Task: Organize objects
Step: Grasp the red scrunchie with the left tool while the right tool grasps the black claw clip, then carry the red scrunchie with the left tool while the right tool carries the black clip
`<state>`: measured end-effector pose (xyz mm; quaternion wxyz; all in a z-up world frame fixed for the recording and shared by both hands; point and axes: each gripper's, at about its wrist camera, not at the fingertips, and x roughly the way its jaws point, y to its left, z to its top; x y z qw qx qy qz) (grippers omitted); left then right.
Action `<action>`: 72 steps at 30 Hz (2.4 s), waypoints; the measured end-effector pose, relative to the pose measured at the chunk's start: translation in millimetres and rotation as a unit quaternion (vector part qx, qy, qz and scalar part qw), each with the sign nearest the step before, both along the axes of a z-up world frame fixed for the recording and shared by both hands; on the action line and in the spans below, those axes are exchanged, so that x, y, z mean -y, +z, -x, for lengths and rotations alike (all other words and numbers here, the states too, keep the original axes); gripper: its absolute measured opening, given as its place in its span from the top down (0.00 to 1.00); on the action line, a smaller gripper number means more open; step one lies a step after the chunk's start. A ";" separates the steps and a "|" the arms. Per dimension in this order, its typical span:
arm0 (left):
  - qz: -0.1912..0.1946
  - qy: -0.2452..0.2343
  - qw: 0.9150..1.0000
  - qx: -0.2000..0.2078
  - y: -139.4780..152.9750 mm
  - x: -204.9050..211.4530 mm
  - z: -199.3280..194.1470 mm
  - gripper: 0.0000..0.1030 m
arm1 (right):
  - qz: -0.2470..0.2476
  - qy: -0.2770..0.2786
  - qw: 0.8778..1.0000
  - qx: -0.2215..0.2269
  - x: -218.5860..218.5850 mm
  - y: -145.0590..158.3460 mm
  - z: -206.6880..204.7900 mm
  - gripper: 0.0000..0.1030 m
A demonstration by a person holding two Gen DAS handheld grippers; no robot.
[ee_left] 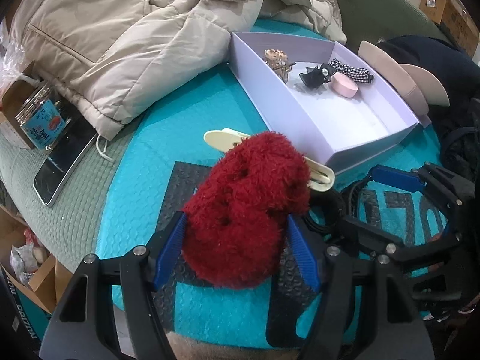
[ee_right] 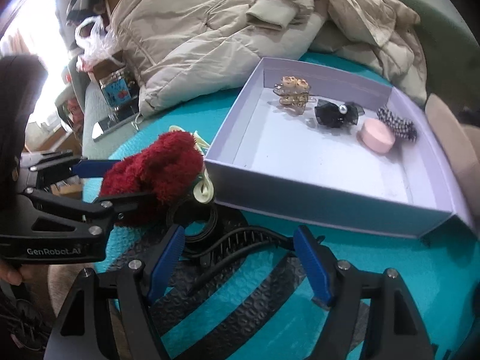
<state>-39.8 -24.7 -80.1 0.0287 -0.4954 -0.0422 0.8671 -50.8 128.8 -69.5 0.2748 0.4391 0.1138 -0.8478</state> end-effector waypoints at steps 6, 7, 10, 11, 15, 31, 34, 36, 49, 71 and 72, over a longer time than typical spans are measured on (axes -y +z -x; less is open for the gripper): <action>0.037 0.007 0.999 0.003 -18.7 -12.8 3.9 0.52 | -0.007 -0.014 1.000 -0.008 -6.5 -4.0 -2.9 0.20; 0.047 0.000 0.999 -0.001 -18.1 -17.3 2.2 0.58 | -0.010 -0.016 1.000 -0.005 -7.6 -4.9 -2.7 0.20; 0.048 -0.012 0.999 -0.001 -18.0 -25.4 -3.7 0.63 | -0.052 -0.036 0.998 -0.001 -15.2 -15.0 -3.2 0.21; 0.044 -0.011 0.999 0.000 -18.3 -25.6 -5.4 0.65 | -0.060 -0.043 0.997 0.003 -19.5 -19.2 -3.4 0.28; 0.021 -0.002 1.000 0.005 -17.4 -27.0 -15.4 0.66 | -0.037 -0.067 0.997 0.005 -42.3 -19.4 -7.3 0.63; -0.026 -0.029 0.999 0.025 -11.9 -49.6 -58.9 0.66 | -0.019 -0.033 0.999 0.006 -70.7 -14.0 -41.6 0.81; -0.021 -0.028 0.999 0.022 -12.3 -52.5 -62.2 0.55 | -0.017 -0.035 0.999 0.005 -74.6 -13.5 -45.4 0.81; -0.022 -0.026 0.999 0.020 -13.1 -53.6 -60.9 0.45 | -0.016 -0.037 0.999 0.007 -75.2 -15.1 -44.5 0.80; 0.016 -0.026 0.999 0.012 -17.7 -62.8 -45.0 0.36 | -0.011 -0.032 0.999 -0.001 -68.1 -18.4 -36.8 0.67; 0.002 -0.035 0.999 0.002 -14.6 -62.5 -52.5 0.69 | -0.016 -0.025 0.999 -0.011 -62.3 -16.2 -37.5 0.81; -0.003 -0.033 0.999 0.002 -12.8 -61.3 -53.7 0.69 | -0.014 -0.027 0.999 -0.011 -63.0 -15.5 -37.9 0.81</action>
